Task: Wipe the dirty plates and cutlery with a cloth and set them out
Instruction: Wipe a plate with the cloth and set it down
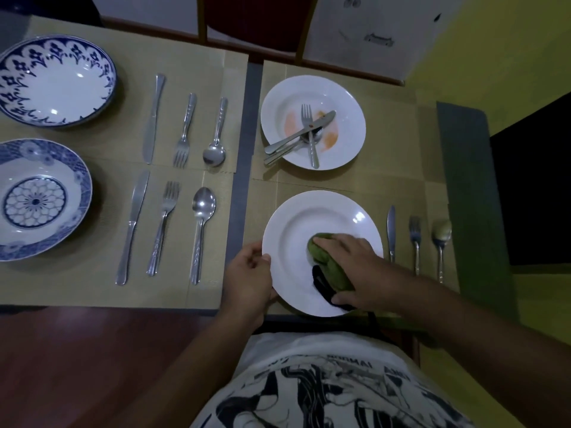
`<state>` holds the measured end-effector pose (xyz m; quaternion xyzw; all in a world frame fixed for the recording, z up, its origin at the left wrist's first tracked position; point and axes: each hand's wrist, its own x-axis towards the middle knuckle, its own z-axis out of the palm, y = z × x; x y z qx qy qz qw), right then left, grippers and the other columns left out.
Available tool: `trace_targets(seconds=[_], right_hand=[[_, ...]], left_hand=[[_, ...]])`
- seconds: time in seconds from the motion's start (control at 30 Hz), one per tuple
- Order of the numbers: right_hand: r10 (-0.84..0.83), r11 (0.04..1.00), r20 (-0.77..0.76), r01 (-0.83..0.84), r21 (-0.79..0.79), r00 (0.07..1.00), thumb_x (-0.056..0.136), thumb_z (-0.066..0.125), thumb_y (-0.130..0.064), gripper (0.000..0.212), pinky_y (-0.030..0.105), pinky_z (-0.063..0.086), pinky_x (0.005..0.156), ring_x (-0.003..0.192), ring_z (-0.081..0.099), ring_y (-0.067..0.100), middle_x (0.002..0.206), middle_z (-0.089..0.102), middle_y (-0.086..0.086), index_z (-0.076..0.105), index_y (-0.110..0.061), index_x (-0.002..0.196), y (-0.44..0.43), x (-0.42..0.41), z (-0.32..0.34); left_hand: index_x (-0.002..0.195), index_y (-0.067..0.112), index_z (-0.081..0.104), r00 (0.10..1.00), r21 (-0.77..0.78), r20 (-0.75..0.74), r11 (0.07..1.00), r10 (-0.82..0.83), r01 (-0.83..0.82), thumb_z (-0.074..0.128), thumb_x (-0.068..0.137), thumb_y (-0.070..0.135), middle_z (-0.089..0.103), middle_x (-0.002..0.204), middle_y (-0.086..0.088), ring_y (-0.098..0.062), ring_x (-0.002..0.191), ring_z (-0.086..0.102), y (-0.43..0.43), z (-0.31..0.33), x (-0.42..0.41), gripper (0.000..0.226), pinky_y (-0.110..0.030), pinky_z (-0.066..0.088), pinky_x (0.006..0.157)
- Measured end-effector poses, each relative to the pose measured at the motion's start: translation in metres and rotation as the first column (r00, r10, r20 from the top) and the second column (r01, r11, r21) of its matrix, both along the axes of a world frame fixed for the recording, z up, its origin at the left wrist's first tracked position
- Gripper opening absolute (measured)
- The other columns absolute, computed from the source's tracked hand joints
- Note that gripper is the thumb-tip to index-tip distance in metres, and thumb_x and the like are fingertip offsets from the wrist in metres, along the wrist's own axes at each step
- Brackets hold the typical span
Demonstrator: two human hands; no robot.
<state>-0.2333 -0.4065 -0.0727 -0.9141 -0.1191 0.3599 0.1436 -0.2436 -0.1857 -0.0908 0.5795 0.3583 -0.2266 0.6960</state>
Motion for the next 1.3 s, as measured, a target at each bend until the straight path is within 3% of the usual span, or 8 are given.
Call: trace_targets(seconds=[0.17,0.27,0.37,0.53,0.73,0.9,1.03,1.3], right_hand=[[0.091,0.991,0.244,-0.111,0.072,0.966,0.077,0.077,-0.035,0.088,0.042,0.038,0.104,0.125,0.031,0.026,0.145,0.032,0.003,0.025,-0.032,0.148,0.046,-0.007,-0.026],[-0.02,0.997,0.362,-0.008,0.077,0.932,0.079,0.074,-0.034,0.075,0.044,0.041,0.099,0.118,0.038,0.031,0.136,0.043,0.007,0.036,-0.03,0.143,0.052,0.021,-0.036],[-0.132,0.984,0.439,0.172,-0.052,0.889,0.083,0.069,-0.036,0.061,0.042,0.042,0.093,0.113,0.041,0.031,0.126,0.048,0.008,0.041,-0.029,0.137,0.032,0.037,-0.031],[-0.026,0.96,0.466,0.152,-0.237,0.885,0.083,0.065,-0.042,0.048,0.04,0.039,0.087,0.106,0.045,0.027,0.117,0.054,0.002,0.045,-0.032,0.126,0.018,-0.011,-0.015],[0.073,0.989,0.418,-0.121,0.088,0.906,0.074,0.071,-0.024,0.049,0.038,0.043,0.089,0.104,0.046,0.026,0.114,0.055,0.003,0.054,-0.025,0.12,0.055,-0.007,-0.034],[-0.204,0.977,0.467,0.206,0.048,0.86,0.082,0.066,-0.021,0.052,0.039,0.044,0.092,0.111,0.041,0.028,0.123,0.05,0.003,0.049,-0.027,0.13,0.031,0.026,-0.037],[-0.148,0.979,0.429,0.194,-0.066,0.891,0.081,0.061,-0.018,0.05,0.037,0.043,0.086,0.103,0.044,0.029,0.116,0.046,0.0,0.045,-0.033,0.125,0.017,0.005,-0.029],[-0.271,0.946,0.144,0.235,0.225,0.952,0.081,0.064,-0.03,0.049,0.035,0.042,0.088,0.108,0.044,0.024,0.116,0.047,-0.006,0.045,-0.045,0.123,0.006,-0.012,-0.013]], left_hand=[[0.117,0.02,0.067,0.999,-0.017,0.004,0.999,-0.051,0.051,0.047,0.104,0.013,0.076,0.098,-0.009,-0.028,0.09,0.073,0.001,0.0,-0.001,0.025,-0.041,0.063,0.067],[0.111,0.018,0.068,0.999,-0.026,0.012,0.998,-0.049,0.05,0.048,0.104,0.011,0.075,0.1,-0.011,-0.021,0.081,0.074,0.001,0.0,0.001,0.023,-0.039,0.063,0.065],[0.112,0.017,0.067,1.0,0.015,0.017,1.0,-0.001,0.001,0.048,0.103,0.012,0.072,0.105,-0.013,-0.022,0.085,0.07,0.001,0.001,0.001,0.021,-0.037,0.063,0.064],[0.109,0.022,0.067,0.999,0.009,0.024,0.999,0.039,-0.039,0.05,0.102,0.011,0.071,0.103,-0.014,-0.02,0.08,0.067,-0.001,-0.001,0.0,0.02,-0.035,0.062,0.06],[0.108,0.021,0.07,0.999,-0.009,0.048,1.0,-0.016,0.016,0.051,0.102,0.011,0.071,0.099,-0.02,-0.028,0.078,0.069,0.002,-0.001,0.0,0.022,-0.045,0.06,0.067],[0.105,0.022,0.071,1.0,0.021,0.02,1.0,0.01,-0.011,0.05,0.102,0.01,0.073,0.102,-0.015,-0.027,0.084,0.069,0.0,0.0,0.002,0.024,-0.047,0.062,0.067],[0.104,0.021,0.07,0.999,0.049,0.041,0.999,0.0,-0.002,0.049,0.102,0.009,0.069,0.096,-0.015,-0.026,0.08,0.065,-0.002,0.002,0.004,0.024,-0.047,0.059,0.069],[0.098,0.032,0.072,0.995,0.19,0.064,0.98,-0.073,0.06,0.054,0.097,0.01,0.076,0.092,-0.003,-0.027,0.087,0.071,-0.006,0.01,0.004,0.029,-0.051,0.06,0.077]])
